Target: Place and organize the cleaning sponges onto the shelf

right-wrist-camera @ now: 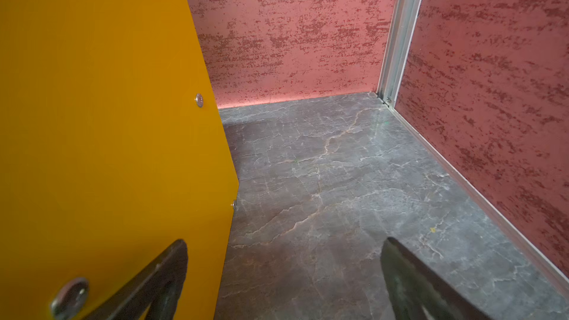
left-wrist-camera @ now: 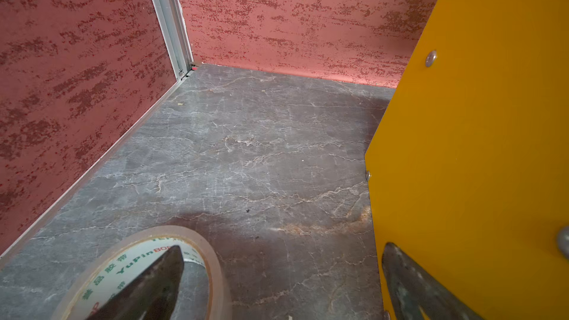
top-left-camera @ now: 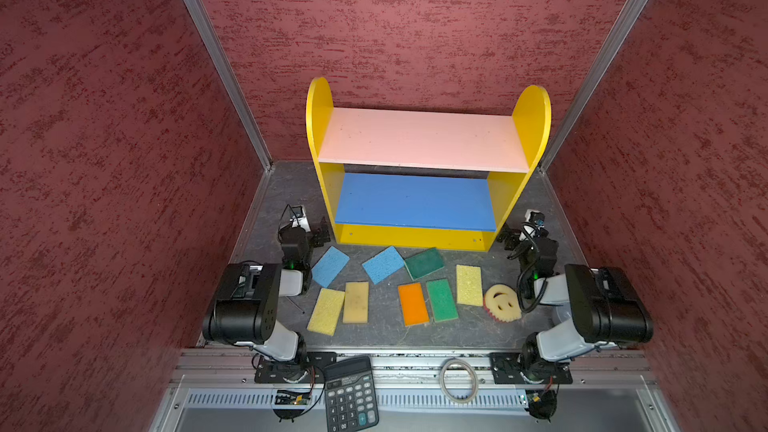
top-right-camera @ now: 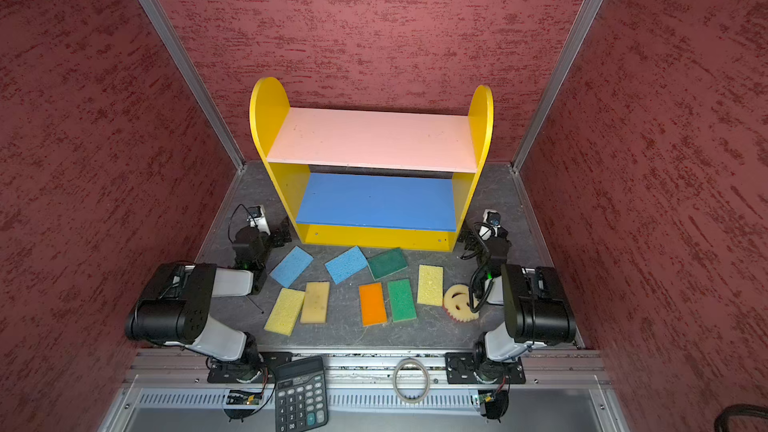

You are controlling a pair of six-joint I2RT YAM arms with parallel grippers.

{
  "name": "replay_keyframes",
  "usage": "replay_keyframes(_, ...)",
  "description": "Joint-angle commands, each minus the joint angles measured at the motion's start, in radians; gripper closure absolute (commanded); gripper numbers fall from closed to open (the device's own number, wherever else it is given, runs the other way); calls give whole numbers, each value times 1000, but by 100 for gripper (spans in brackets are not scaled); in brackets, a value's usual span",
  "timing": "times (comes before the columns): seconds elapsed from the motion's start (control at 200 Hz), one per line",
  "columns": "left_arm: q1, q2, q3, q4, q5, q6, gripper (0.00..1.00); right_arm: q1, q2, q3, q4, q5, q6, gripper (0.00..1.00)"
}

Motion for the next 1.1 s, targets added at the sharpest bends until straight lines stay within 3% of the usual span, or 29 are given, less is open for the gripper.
replay_keyframes(0.0, -2, 0, 8, 31, -9, 0, 1, 2, 0, 12, 21, -32, -8, 1)
replay_keyframes(0.867, 9, -3, 8, 30, 17, -3, 1, 2, -29, 16, -6, 5, 6, 1)
replay_keyframes(0.962, -28, -49, 5, 10, -51, 19, 1, 2, -165, 71, -212, 19, 5, 1)
replay_keyframes(1.032, -79, -87, -11, 11, -190, 38, 1, 23, -260, 104, -355, 85, 32, 1)
replay_keyframes(1.097, -137, -146, 29, -109, -379, 33, 1, 55, -352, 108, -469, 161, 75, 1)
